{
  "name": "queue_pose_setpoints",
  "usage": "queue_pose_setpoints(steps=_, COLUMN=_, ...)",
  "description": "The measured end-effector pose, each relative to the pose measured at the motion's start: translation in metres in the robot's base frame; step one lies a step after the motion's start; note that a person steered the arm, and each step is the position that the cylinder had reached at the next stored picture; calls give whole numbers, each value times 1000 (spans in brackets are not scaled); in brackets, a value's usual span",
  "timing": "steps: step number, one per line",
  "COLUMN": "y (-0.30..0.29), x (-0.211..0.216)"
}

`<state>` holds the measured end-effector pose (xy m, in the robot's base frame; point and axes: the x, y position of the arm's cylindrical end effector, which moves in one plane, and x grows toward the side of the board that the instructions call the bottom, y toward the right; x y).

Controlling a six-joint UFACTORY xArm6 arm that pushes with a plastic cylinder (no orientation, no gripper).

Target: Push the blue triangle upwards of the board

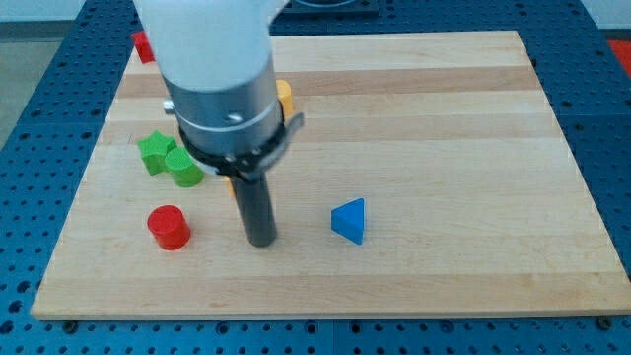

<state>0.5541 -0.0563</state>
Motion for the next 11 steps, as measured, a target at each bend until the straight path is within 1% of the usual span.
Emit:
queue_pose_setpoints(steps=1, y=54, x=4)
queue_pose_setpoints(steps=3, y=88, x=-15)
queue_pose_setpoints(steps=5, y=94, x=-48)
queue_pose_setpoints(steps=6, y=108, x=-61)
queue_pose_setpoints(steps=7, y=147, x=-62)
queue_pose_setpoints(steps=8, y=158, x=-71)
queue_pose_setpoints(steps=10, y=107, x=-75)
queue_pose_setpoints(steps=11, y=106, x=-86)
